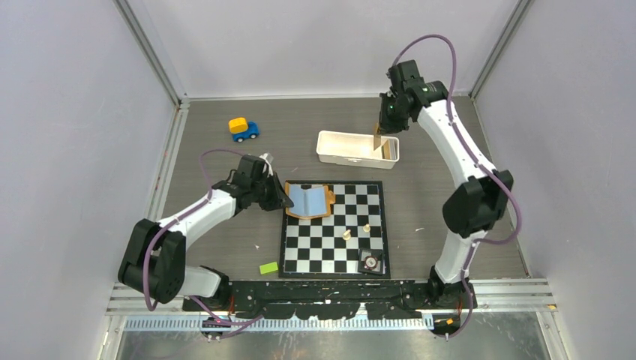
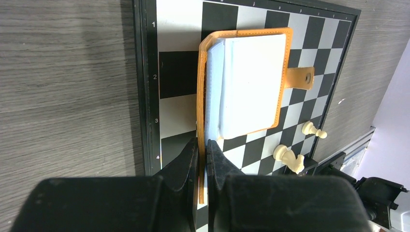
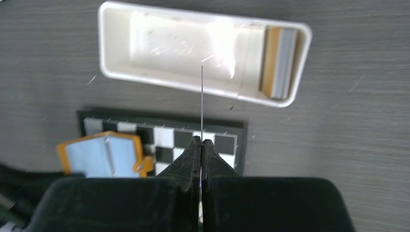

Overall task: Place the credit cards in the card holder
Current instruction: Pick up the credit card from the storage box, then insert the credit card into the card holder.

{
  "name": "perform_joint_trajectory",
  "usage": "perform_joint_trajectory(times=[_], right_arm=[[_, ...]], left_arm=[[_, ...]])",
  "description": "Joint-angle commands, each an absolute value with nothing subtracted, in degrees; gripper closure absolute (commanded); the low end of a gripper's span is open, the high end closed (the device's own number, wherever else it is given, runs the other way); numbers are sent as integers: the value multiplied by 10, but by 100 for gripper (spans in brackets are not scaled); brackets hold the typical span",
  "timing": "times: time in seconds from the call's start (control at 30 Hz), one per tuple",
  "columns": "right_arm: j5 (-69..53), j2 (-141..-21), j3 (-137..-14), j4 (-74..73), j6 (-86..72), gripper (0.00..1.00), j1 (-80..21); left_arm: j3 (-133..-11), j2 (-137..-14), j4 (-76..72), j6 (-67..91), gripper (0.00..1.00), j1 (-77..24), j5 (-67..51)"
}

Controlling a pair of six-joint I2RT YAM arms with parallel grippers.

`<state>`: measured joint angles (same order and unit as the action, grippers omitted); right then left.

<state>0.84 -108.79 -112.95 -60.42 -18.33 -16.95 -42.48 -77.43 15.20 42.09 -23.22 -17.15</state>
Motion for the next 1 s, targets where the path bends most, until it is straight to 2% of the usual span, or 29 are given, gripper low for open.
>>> perform_joint_trajectory(times=[0.0, 0.13, 0.4, 0.97], right_arm=[[-127, -999, -1032, -531, -225, 100, -188], [-241, -959, -934, -452, -266, 100, -213], [-360, -949, -757, -275, -373, 100, -284], [-375, -1016, -625, -122, -388, 100, -321]], left_arm=[[-415, -763, 126, 428, 100, -230, -189], [-403, -756, 106, 427, 100, -230, -202], [-397, -758, 110, 426, 100, -230, -200], [-396, -767, 129, 419, 100, -230, -180]])
